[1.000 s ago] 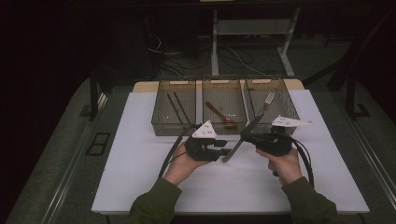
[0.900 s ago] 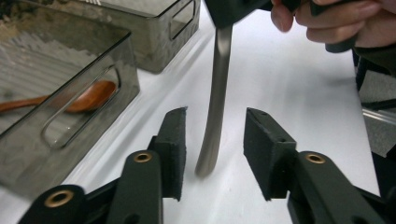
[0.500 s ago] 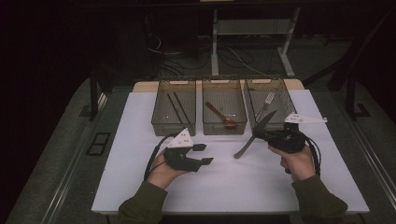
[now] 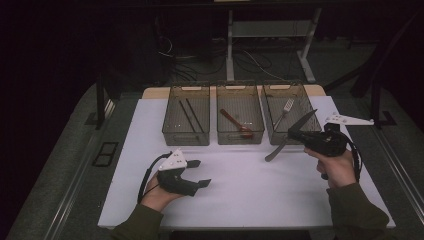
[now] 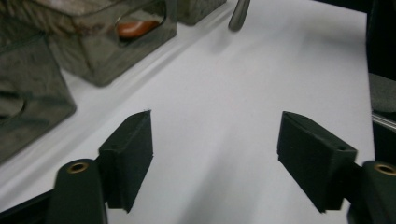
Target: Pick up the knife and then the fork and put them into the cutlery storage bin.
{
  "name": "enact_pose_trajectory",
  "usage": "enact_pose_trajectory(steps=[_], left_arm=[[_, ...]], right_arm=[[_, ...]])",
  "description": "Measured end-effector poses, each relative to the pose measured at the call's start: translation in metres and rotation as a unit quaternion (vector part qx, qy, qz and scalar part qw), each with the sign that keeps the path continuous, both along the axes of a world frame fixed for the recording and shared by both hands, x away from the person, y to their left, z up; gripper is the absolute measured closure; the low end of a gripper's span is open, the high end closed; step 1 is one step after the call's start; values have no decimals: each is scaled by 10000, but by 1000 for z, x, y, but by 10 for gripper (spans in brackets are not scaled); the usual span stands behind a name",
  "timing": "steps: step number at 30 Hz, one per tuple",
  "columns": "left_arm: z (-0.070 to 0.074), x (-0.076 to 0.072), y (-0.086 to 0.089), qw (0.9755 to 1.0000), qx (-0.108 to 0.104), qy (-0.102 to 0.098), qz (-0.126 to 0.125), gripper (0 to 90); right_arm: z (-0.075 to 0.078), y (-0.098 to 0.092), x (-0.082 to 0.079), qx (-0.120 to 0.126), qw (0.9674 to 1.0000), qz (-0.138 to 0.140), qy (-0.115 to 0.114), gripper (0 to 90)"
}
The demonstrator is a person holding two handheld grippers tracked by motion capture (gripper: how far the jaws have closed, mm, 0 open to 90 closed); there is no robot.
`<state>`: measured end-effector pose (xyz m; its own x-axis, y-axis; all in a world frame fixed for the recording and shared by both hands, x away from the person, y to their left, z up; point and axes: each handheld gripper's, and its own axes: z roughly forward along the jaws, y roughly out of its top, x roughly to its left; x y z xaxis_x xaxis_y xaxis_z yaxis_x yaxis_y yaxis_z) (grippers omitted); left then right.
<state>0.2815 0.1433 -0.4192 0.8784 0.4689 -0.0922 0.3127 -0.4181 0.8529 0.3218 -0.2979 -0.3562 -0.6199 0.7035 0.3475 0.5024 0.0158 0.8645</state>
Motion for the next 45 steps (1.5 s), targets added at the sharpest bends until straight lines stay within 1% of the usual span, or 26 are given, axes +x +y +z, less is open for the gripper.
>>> enact_pose_trajectory(steps=[2, 4, 6, 9, 10, 13, 14, 16, 19, 21, 23, 27, 32, 37, 40, 45], left_arm=[[-2, -2, 3, 9999, 83, -46, 73, 213], [-4, -2, 7, 9998, 75, -110, 151, 174], [-5, -2, 10, 9996, 77, -123, 244, 139], [-5, -1, 13, 9992, 58, -81, 382, 96], [-6, 0, 13, 9992, 57, -75, 394, 74], [-7, 1, 12, 9992, 78, -11, 399, 18], [-7, 1, 12, 9992, 116, 2, 390, 7], [-8, 1, 11, 9991, 115, 73, 413, 0], [-7, 2, 12, 9990, 133, 99, 408, 0], [-8, 2, 11, 9990, 127, 126, 420, 0], [-8, 2, 11, 9989, 184, 128, 411, 0], [-9, 2, 11, 9989, 229, 147, 394, 0], [-9, 2, 11, 9990, 214, 158, 372, 0], [-9, 2, 11, 9990, 189, 157, 364, 0], [-9, 2, 11, 9990, 180, 176, 370, 0], [-9, 2, 10, 9990, 183, 185, 370, 0]], right_arm=[[3, -4, 3, -50, 10000, -49, -17, 886], [6, -8, 6, -72, 9999, -100, 3, 886], [11, -12, 11, -85, 9998, -154, -28, 886], [20, -18, 19, -93, 9996, -249, -44, 886], [23, -21, 22, -106, 9995, -274, -88, 886], [32, -28, 29, -117, 9991, -392, -122, 886], [37, -31, 33, -109, 9988, -465, -113, 886], [42, -36, 38, -90, 9983, -563, -116, 886], [48, -45, 48, -79, 9973, -712, -141, 886], [52, -48, 55, -132, 9965, -824, -111, 886], [54, -50, 63, -187, 9956, -917, -72, 886], [49, -50, 80, -373, 9939, -1033, 69, 886], [32, -42, 96, -492, 9928, -1026, 368, 886], [18, -31, 105, -606, 9921, -922, 602, 886], [12, -26, 108, -611, 9921, -813, 729, 886], [3, -22, 110, -642, 9912, -659, 955, 886]])
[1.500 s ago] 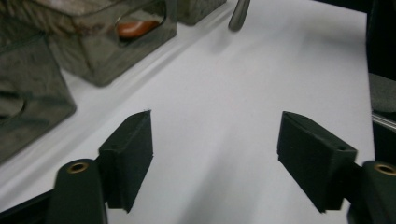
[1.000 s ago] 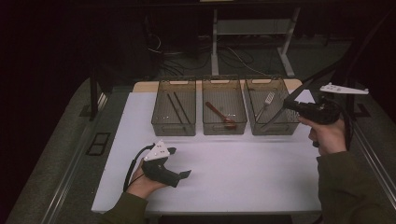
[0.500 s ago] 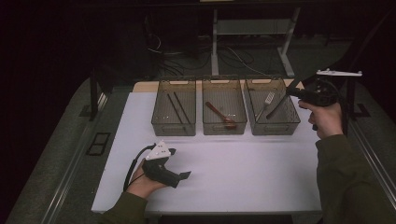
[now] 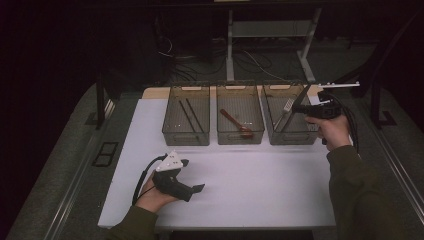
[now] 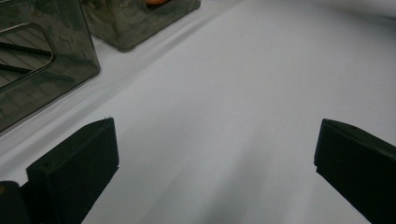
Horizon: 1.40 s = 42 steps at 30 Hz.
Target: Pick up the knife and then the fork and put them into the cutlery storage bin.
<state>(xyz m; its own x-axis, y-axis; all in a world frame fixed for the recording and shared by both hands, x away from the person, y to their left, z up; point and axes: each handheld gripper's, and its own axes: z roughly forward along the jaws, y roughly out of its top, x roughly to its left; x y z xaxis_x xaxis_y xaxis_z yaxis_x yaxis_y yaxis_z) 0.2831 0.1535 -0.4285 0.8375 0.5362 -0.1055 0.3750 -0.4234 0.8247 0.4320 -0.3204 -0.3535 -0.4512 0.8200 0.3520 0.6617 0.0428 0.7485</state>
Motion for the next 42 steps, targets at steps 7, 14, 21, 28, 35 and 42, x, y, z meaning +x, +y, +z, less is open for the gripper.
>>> enact_pose_trajectory(steps=[7, 14, 21, 28, 35, 42], left_arm=[[-1, 0, 0, 10000, 23, 12, -1, 0], [-1, 1, 1, 10000, 24, 14, -1, 0], [-1, 2, 1, 10000, 14, 26, 6, 0], [-1, 2, 1, 10000, 1, 7, -11, 0], [-1, 2, 1, 10000, 17, 13, -15, 0], [0, 1, 2, 10000, 30, -10, 7, 0]], right_arm=[[-6, -2, 3, 153, 9998, 38, 100, 885], [-14, -7, 11, -74, 9990, -433, 46, 832], [-26, -12, 22, -460, 9959, -776, 112, 759], [-36, -13, 27, -958, 9901, -898, 487, 598], [-31, -20, 22, -907, 9911, -906, 347, 549], [-19, -21, 8, -854, 9936, -733, 41, 419]])
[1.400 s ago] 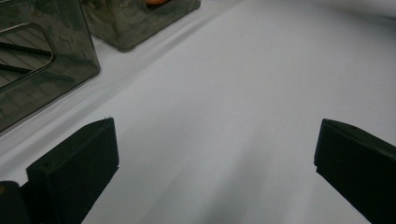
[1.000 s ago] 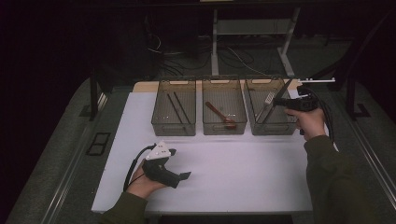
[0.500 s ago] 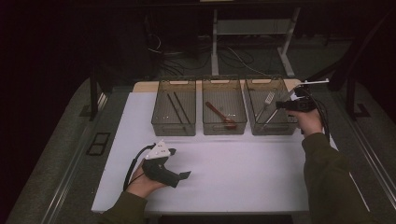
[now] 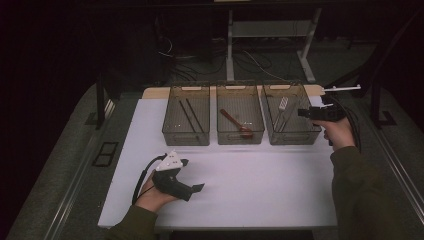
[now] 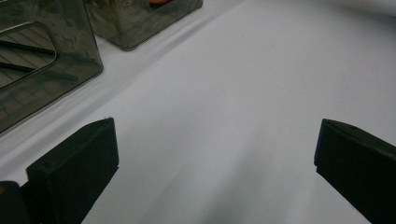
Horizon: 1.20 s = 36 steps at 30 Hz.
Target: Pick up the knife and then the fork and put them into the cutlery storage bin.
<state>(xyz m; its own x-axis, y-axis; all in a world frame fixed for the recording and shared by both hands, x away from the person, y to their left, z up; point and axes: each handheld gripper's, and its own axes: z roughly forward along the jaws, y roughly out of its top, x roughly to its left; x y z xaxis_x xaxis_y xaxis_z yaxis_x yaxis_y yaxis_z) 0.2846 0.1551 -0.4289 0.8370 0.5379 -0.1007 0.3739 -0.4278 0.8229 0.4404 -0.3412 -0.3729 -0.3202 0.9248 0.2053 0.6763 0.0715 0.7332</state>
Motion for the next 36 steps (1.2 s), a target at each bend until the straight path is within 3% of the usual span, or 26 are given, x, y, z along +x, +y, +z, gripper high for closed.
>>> enact_pose_trajectory(steps=[14, 20, 26, 32, 36], left_arm=[[0, 1, 3, 10000, 40, -41, -16, 0], [0, 1, 2, 10000, 32, -38, -27, 0], [-1, 0, 2, 10000, 29, -34, -51, 0], [0, -1, 2, 10000, 26, -47, -66, 0], [1, -1, 2, 10000, 13, -70, -31, 0]], right_arm=[[8, 2, -34, 34, 9978, 446, -482, 315], [7, 6, -54, 245, 9951, 606, -738, 282], [0, 14, -76, 330, 9923, 779, -901, 252], [-11, 26, -96, 207, 9901, 974, -991, 201], [-17, 31, -108, 325, 9875, 1130, -1048, 179]])
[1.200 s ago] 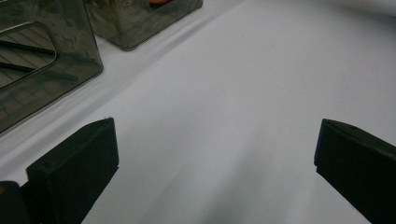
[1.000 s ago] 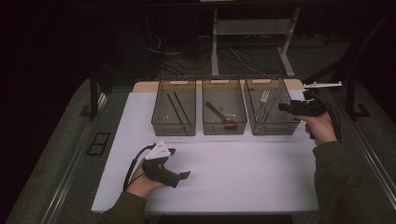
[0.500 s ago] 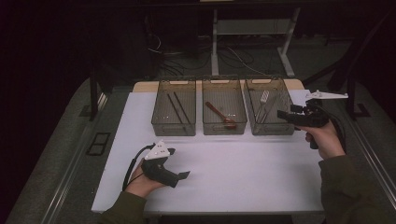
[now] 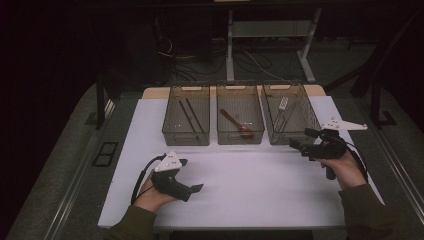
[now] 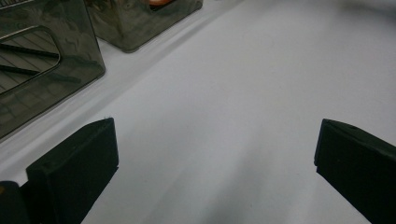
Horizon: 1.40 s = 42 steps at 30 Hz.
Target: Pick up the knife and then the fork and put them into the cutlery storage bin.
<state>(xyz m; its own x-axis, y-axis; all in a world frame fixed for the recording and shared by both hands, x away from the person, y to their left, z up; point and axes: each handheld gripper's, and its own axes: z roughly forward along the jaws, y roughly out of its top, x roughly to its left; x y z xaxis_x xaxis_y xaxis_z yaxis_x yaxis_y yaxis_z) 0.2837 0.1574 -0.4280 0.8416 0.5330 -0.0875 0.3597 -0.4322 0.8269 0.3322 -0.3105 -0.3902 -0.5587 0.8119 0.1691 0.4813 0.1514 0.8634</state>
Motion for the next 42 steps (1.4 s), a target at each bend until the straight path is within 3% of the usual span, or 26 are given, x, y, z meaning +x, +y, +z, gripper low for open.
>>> enact_pose_trajectory(steps=[2, 12, 20, 30, 36, 42], left_arm=[[0, 0, 0, 10000, 0, 18, 13, 0], [0, -1, 0, 10000, 10, 1, -19, 0], [0, -2, -2, 10000, 15, -8, -64, 0], [0, -2, -2, 10000, 26, -13, -93, 0], [0, -2, -3, 9999, 17, -11, -120, 0], [0, -2, -3, 9999, 15, -2, -139, 0]], right_arm=[[-3, 4, -5, -38, 10000, 37, -38, 134], [-20, 18, -31, -348, 9988, 346, -54, 134], [-31, 19, -51, -300, 9980, 540, -119, 134], [-46, 16, -69, -226, 9978, 623, -28, 135], [-50, 13, -75, -136, 9976, 675, -30, 135], [-54, 11, -75, -268, 9973, 690, 2, 135]])
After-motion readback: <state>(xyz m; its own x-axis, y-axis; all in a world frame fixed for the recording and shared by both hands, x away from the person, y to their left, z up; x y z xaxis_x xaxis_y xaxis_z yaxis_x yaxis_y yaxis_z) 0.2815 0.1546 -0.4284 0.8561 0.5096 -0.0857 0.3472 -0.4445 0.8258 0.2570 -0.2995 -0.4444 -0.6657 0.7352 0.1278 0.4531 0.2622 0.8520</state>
